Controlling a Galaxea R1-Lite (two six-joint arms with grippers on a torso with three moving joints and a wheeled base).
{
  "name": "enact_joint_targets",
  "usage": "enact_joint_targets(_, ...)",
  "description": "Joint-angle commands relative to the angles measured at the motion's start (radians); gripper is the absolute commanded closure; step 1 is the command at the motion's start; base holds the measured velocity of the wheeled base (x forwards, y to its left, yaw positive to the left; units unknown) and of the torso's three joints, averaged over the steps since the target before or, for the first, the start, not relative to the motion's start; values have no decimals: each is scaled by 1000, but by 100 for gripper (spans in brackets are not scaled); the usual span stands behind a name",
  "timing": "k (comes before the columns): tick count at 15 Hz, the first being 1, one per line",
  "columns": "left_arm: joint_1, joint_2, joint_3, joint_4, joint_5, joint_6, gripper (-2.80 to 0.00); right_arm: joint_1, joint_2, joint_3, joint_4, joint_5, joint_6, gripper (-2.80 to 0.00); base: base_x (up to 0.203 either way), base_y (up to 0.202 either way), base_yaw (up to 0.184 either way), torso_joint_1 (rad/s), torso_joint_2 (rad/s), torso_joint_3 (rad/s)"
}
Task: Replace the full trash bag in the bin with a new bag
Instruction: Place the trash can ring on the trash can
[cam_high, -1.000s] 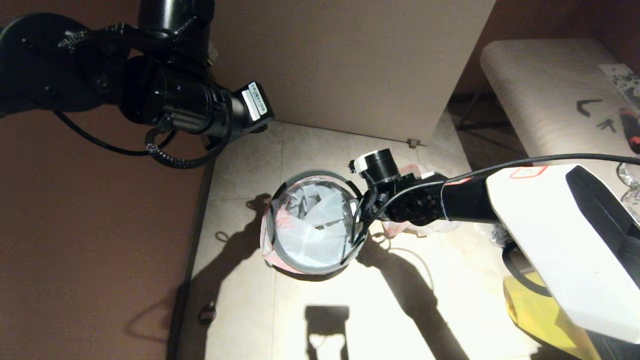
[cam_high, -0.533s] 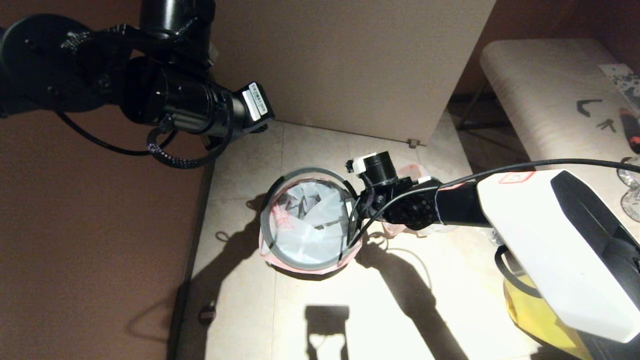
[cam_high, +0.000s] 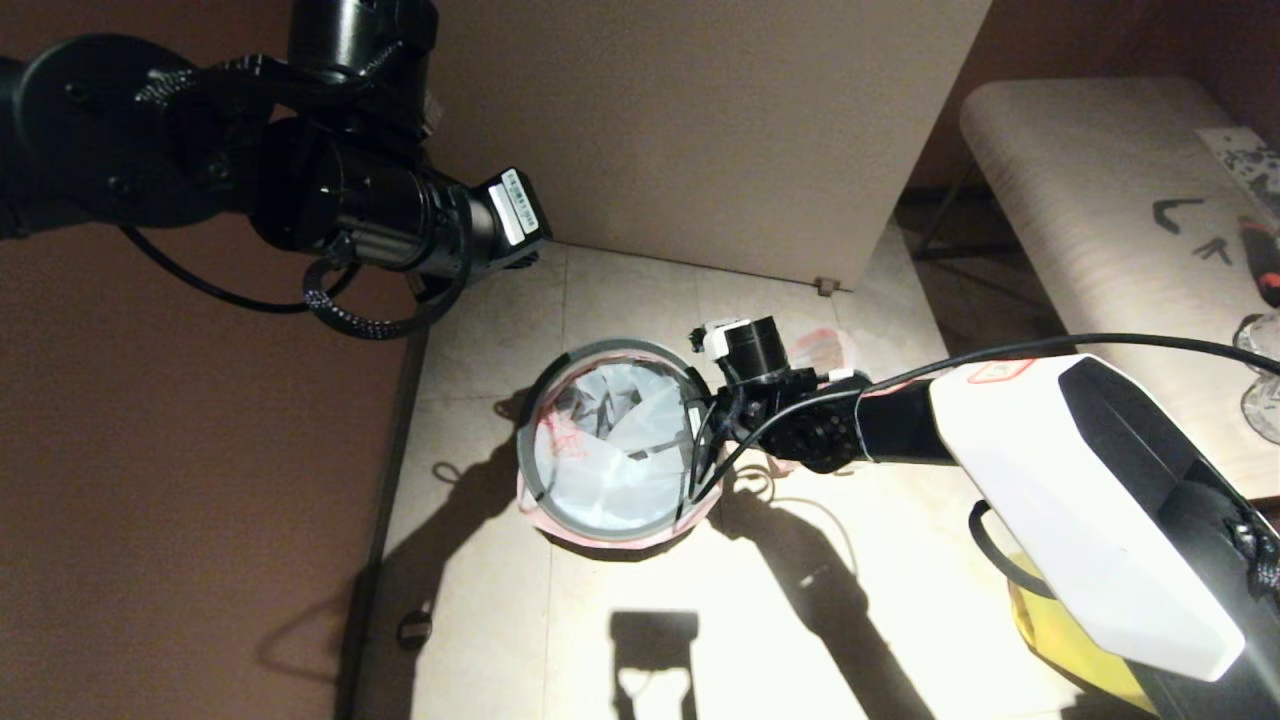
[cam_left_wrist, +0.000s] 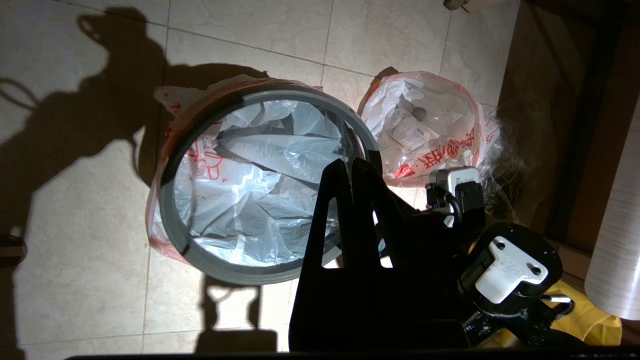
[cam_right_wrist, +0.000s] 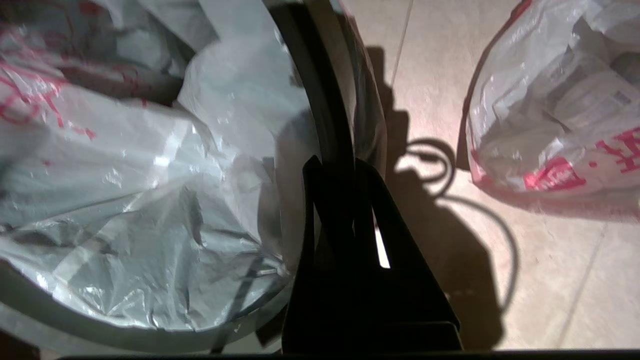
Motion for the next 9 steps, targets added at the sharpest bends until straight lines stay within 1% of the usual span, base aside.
enact_joint_targets(1, 1, 0, 0, 2, 2, -4, 0, 1, 30, 0, -38, -3, 1, 0, 0, 0, 0, 0, 0, 0)
enact_joint_targets(5, 2, 1, 0, 2, 3, -4, 0, -4, 59, 0, -53, -9, -2, 0, 0, 0, 0, 0, 0, 0)
enact_joint_targets(7, 1, 2, 0, 2, 2, -4, 0, -8, 59, 0, -52, -16, -24, 0, 0, 0, 0, 0, 0, 0)
enact_joint_targets(9, 1, 0, 0, 2, 1, -4, 0, -12, 73, 0, -58, -40, -44, 0, 0, 0, 0, 0, 0, 0)
